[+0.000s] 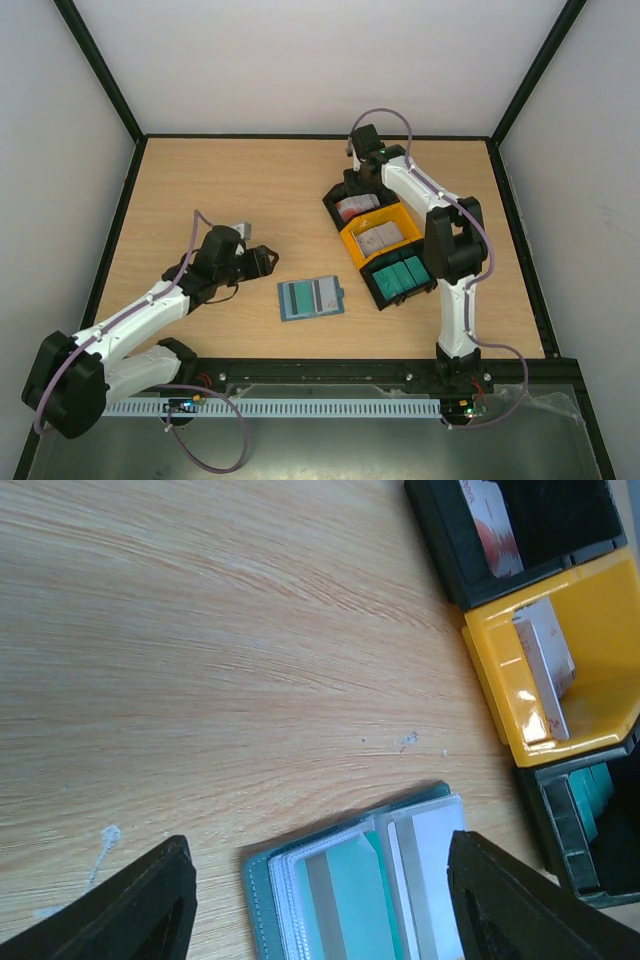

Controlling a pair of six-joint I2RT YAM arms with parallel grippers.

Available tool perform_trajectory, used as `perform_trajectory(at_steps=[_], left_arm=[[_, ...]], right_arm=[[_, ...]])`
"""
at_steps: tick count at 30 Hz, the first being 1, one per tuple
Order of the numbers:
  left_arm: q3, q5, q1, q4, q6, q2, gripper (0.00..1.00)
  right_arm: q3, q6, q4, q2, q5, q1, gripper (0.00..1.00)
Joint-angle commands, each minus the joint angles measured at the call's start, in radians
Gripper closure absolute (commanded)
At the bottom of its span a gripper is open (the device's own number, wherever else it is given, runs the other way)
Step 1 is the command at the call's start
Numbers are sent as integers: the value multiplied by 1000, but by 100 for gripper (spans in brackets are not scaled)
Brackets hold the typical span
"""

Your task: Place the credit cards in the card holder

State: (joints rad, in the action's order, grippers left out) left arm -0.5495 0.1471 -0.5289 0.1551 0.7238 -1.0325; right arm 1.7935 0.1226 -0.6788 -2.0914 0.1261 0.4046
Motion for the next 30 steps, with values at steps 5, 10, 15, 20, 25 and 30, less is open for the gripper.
perform_trajectory(at_steps=[5,10,15,20,25,30], left_arm=[[25,53,6,-113,-11,-67,30],[17,62,10,-109,-39,-101,31],[17,55,14,-104,-61,-109,31],[24,42,17,-113,-64,-110,30],[25,36,17,-112,-69,-116,30],[26,18,18,-106,-73,-113,30]], right_arm=[[71,-32,-114,-109,66,7,48],[68,-4,-96,-148,74,7,49],[49,0,-65,-168,25,6,49],[36,2,-61,-174,4,7,49],[37,9,-59,-180,73,7,58],[25,45,-35,-150,146,7,71]])
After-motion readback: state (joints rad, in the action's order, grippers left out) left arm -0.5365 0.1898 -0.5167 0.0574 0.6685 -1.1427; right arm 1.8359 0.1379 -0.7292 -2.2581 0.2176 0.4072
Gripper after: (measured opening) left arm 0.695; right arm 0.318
